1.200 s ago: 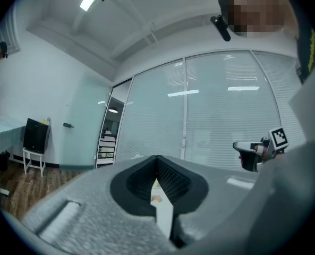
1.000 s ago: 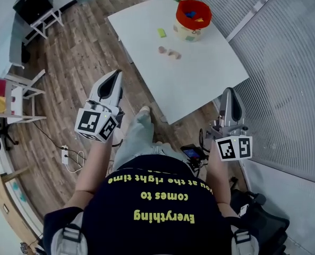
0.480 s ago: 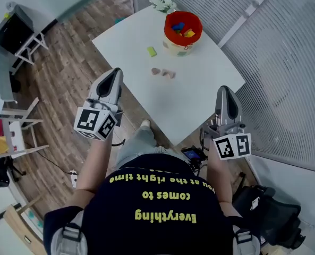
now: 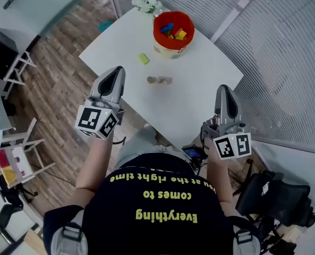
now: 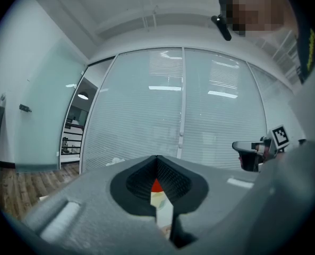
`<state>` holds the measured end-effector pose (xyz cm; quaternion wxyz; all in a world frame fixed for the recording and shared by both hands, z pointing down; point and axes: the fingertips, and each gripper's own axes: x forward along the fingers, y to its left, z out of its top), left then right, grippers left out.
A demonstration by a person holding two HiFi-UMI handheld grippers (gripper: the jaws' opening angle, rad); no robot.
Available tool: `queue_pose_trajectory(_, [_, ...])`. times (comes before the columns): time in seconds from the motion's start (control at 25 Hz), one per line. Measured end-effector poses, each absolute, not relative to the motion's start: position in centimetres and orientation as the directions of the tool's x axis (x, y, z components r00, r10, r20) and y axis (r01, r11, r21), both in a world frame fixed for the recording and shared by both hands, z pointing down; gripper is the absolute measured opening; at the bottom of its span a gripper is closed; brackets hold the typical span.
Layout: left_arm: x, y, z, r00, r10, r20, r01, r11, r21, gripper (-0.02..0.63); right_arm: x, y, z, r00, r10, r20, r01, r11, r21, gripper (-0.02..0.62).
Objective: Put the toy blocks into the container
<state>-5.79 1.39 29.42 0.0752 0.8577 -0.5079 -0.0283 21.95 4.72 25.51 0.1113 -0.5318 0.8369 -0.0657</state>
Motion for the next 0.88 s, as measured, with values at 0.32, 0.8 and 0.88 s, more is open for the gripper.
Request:
queue_pose_trajectory(0.32, [-6.3, -2.0, 30.7, 0.520, -0.854, 0.020, -0.841, -0.508, 0.186, 0.000, 21.3, 3.1, 26.4, -0.364, -0.928, -0.078, -0.907, 0.372, -0.198, 0.005])
queue_pose_trajectory(0.8, [-7.4, -4.2, 31.8, 0.549, -0.835, 0.037, -0.824, -0.534, 0.188, 0.000, 18.9, 0.7, 29.1, -0.362, -0.932, -0.013, -0.910, 0.357, -0.211, 0.006])
queue_pose_trajectory(0.88, [-7.5, -4.4, 32.1, 0.552, -0.832, 0.041, -0.823, -0.537, 0.184, 0.000, 18.2, 0.0, 30.2, -0.378, -0.926, 0.017, -0.906, 0.366, -0.212, 0.006])
